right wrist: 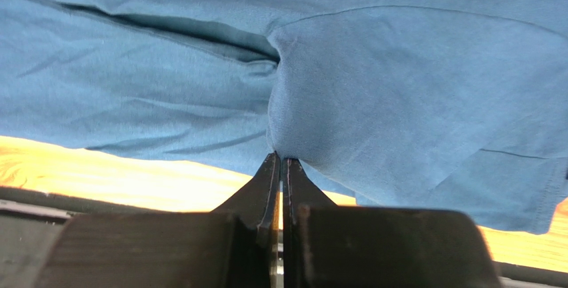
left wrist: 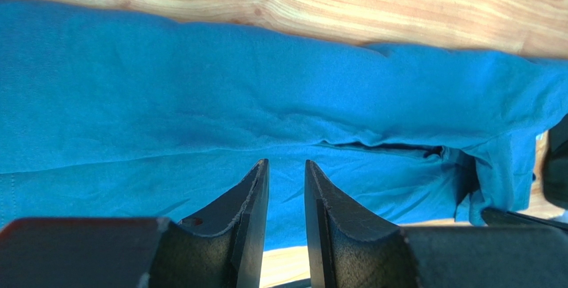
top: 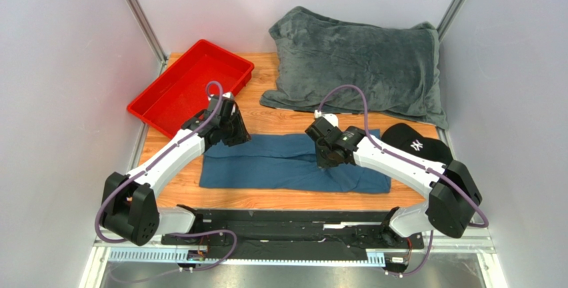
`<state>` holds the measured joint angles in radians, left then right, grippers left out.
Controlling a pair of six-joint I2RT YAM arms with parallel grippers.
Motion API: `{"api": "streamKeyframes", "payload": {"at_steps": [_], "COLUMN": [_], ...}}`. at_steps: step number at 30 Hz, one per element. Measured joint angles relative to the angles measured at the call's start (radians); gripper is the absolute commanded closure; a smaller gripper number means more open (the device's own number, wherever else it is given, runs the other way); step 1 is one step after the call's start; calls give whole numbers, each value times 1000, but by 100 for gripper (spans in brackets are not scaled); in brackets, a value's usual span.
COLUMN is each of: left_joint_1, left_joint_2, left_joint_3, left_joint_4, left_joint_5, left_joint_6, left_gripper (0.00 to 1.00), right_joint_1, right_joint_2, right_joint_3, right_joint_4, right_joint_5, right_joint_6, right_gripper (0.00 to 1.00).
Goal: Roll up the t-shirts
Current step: Fold the T-shirt at the center of the board.
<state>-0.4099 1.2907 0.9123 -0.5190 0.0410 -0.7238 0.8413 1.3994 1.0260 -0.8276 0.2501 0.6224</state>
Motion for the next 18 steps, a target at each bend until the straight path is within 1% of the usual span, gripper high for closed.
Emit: {"api": "streamKeyframes", "payload": {"at_steps": [1, 2, 4, 6, 8, 9, 11, 14, 15, 16, 18], "left_joint_1": [0, 0, 0, 0, -4, -15, -44, -132, -168, -194, -255], "left_joint_2": [3, 5, 6, 6, 6, 6, 8, 32, 50, 68, 126], "left_joint_3": [0, 0, 0, 0, 0, 0, 0, 0, 0, 2, 18], "left_joint_4": [0, 0, 6, 22, 46, 60, 82, 122, 137, 150, 170], "left_joint_5": [6, 13, 39, 74, 117, 135, 163, 198, 210, 219, 236], "left_joint_6": [2, 6, 17, 28, 39, 43, 49, 50, 49, 49, 47], "left_gripper": [63, 60, 57, 55, 55, 55, 56, 58, 58, 59, 59], "right_joint_1": [-1, -1, -1, -1, -2, -3, -5, -26, -40, -58, -106], "right_joint_2": [4, 8, 13, 10, -8, -24, -84, -227, -273, -359, -424], "right_joint_3": [0, 0, 0, -1, -1, -2, -8, -52, -80, -138, -191], "right_joint_4": [-2, -2, -4, -6, -12, -19, -39, -54, -53, -65, -85], "right_joint_5": [-11, -23, -39, -47, -45, -38, -10, 52, 64, 78, 91], "right_joint_6": [-2, -4, -3, -3, 4, 8, 32, 93, 119, 163, 209], "right_gripper": [80, 69, 59, 52, 52, 53, 53, 53, 53, 53, 54]}}
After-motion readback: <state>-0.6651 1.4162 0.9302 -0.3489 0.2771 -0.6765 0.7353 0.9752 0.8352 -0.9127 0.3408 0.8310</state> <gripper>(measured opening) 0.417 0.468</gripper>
